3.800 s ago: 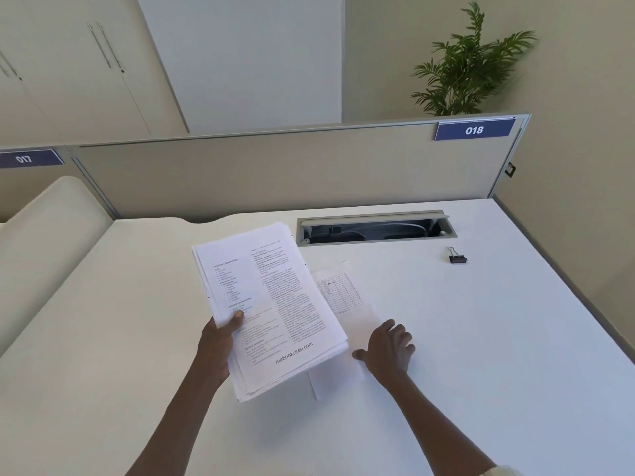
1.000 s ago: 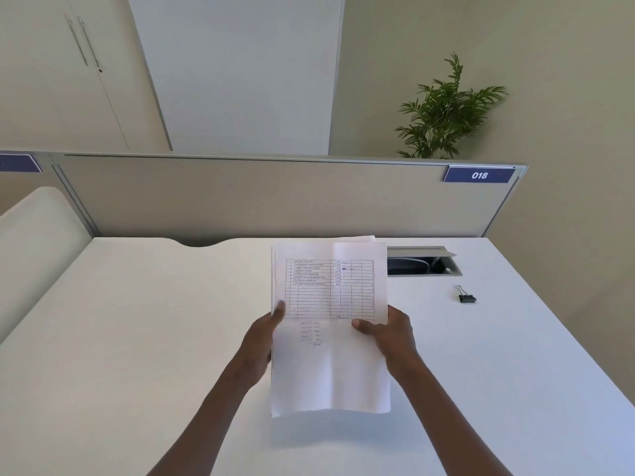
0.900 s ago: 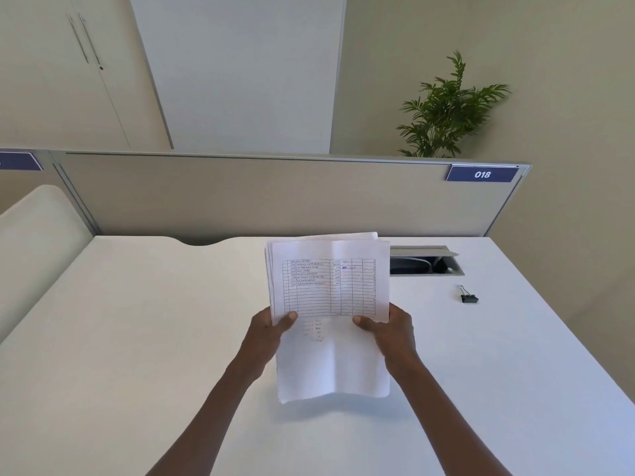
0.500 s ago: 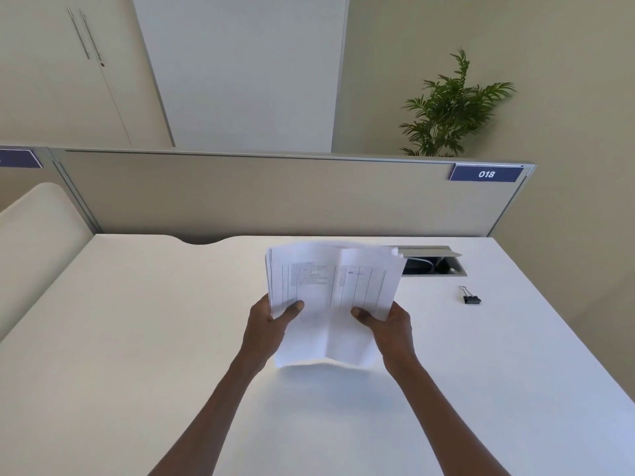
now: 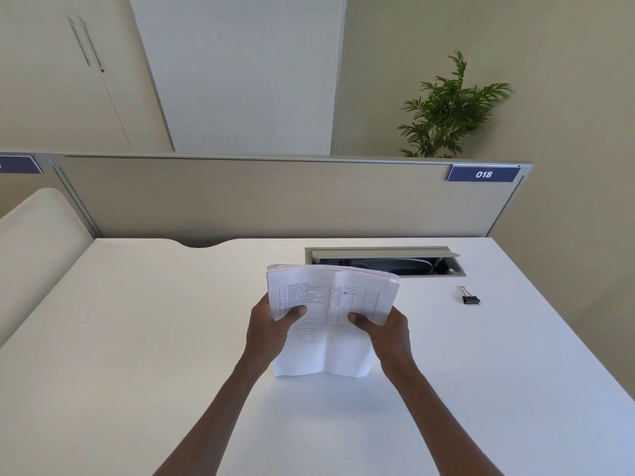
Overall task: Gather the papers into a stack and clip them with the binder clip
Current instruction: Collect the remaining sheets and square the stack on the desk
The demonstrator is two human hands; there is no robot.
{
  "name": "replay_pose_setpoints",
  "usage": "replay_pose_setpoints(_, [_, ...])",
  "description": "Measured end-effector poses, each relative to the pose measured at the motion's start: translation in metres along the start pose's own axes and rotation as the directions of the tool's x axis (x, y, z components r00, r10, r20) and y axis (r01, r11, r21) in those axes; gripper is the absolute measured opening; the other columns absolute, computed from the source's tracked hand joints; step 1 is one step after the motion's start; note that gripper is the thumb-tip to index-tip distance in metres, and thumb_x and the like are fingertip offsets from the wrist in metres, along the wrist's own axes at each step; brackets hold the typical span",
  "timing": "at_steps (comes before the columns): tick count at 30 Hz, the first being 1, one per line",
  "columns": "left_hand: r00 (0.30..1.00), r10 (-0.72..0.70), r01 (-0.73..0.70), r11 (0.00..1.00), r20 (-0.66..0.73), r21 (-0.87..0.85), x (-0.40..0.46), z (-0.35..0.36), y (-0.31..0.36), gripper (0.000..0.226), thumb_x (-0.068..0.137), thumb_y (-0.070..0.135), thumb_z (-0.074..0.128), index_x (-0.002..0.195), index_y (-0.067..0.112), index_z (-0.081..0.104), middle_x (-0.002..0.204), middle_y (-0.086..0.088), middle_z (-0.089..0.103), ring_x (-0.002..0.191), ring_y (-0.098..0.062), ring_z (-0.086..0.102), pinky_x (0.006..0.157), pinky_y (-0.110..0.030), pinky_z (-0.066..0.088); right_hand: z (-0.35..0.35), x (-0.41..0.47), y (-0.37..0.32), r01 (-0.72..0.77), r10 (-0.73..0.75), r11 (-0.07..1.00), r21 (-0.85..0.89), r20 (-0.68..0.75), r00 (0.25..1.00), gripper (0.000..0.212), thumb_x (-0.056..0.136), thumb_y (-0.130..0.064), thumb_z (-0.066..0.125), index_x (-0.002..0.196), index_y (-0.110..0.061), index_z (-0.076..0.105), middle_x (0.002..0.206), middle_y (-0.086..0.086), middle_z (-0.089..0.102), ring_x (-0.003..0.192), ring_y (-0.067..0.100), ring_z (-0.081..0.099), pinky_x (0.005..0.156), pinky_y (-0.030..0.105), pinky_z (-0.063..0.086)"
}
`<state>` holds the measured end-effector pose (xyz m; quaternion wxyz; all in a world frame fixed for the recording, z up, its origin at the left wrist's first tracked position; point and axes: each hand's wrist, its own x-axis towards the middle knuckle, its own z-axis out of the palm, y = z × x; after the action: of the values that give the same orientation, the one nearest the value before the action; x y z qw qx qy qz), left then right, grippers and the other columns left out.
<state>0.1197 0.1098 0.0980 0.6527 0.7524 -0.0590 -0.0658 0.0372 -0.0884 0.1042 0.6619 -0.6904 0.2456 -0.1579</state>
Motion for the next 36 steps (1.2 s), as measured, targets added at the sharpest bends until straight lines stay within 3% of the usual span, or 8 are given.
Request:
replay_pose_setpoints(10, [1.000,-0.015,0.015,1.000,0.006,-0.020,-0.004,-0.006,0.002,0.029,0.075,0.024,0.086,0.099,0.022,0.070,0.089,0.008,0.077,0.079,-0.008,0.071,0.066,-0.024,0.050,-0.001,-0.005,-0.006,0.046,-0.045,0.999,-0.020,0.019,0.999,0.035,0.070,-0.012,0.087,0.101,-0.016,0.072,0.092,-0.003,0.077,0.090,0.018,0.072,0.063,0.015,0.053])
replay_pose_setpoints(15, [1.000,0.007,-0.006,1.000,0.017,-0.027,-0.004,-0.007,0.008,0.024,0.077,0.020,0.084,0.096,0.022,0.070,0.086,0.014,0.076,0.071,0.000,0.068,0.060,-0.015,0.048,0.000,-0.009,-0.028,0.249,-0.276,0.943,-0.220,-0.099,0.956,0.057,0.068,-0.024,0.089,0.115,-0.024,0.058,0.105,-0.011,0.069,0.097,0.013,0.065,0.076,0.022,0.054])
replay_pose_setpoints(17, [0.999,0.031,-0.030,0.999,0.028,-0.034,-0.005,-0.008,0.009,0.022,0.079,0.017,0.082,0.097,0.021,0.070,0.088,0.015,0.076,0.072,0.001,0.068,0.059,-0.014,0.049,0.002,-0.012,-0.037,0.402,-0.493,0.810,-0.426,-0.126,0.861,0.064,0.070,-0.027,0.087,0.125,-0.022,0.054,0.119,-0.009,0.062,0.112,0.015,0.056,0.094,0.030,0.048])
replay_pose_setpoints(19, [0.999,0.041,-0.040,0.999,0.030,-0.036,-0.005,-0.008,0.010,0.024,0.080,0.014,0.081,0.098,0.022,0.069,0.088,0.016,0.076,0.073,0.001,0.068,0.059,-0.012,0.049,0.004,-0.015,-0.045,0.543,-0.741,0.521,-0.658,-0.033,0.671,0.070,0.075,-0.034,0.081,0.135,-0.013,0.052,0.134,0.000,0.057,0.127,0.019,0.048,0.107,0.037,0.038])
replay_pose_setpoints(22, [0.999,0.040,-0.039,0.999,0.033,-0.037,-0.005,-0.007,0.011,0.026,0.080,0.012,0.081,0.098,0.024,0.068,0.086,0.019,0.075,0.073,0.003,0.068,0.059,-0.011,0.048,0.012,-0.023,-0.057,0.618,-0.861,0.174,-0.767,0.186,0.473,0.068,0.085,-0.041,0.069,0.140,-0.005,0.050,0.147,0.005,0.049,0.140,0.022,0.040,0.116,0.045,0.029])
replay_pose_setpoints(27, [0.996,0.072,-0.071,0.997,0.052,-0.021,-0.005,-0.009,0.011,0.028,0.080,0.011,0.080,0.099,0.027,0.067,0.085,0.017,0.075,0.076,0.001,0.067,0.061,-0.012,0.049,0.032,-0.031,-0.056,0.614,-0.738,-0.016,-0.789,0.423,0.525,0.069,0.093,-0.051,0.054,0.146,-0.007,0.044,0.155,0.006,0.039,0.146,0.020,0.032,0.120,0.048,0.023])
replay_pose_setpoints(31, [0.995,0.078,-0.077,0.997,0.064,-0.025,-0.005,-0.010,0.010,0.031,0.080,0.014,0.081,0.098,0.032,0.064,0.086,0.012,0.074,0.080,-0.001,0.067,0.064,-0.016,0.052,0.034,-0.028,-0.051,0.627,-0.703,0.005,-0.779,0.443,0.556,0.062,0.095,-0.047,0.053,0.142,-0.006,0.048,0.152,0.008,0.044,0.143,0.020,0.038,0.118,0.047,0.029])
replay_pose_setpoints(36, [0.996,0.063,-0.060,0.998,0.070,-0.036,-0.003,-0.012,0.009,0.028,0.080,0.016,0.081,0.098,0.030,0.066,0.086,0.012,0.075,0.080,-0.005,0.068,0.065,-0.018,0.052,0.030,-0.026,-0.057,0.645,-0.687,-0.065,-0.761,0.503,0.525,0.057,0.093,-0.043,0.057,0.136,-0.006,0.055,0.144,0.009,0.054,0.136,0.021,0.048,0.120,0.043,0.026])
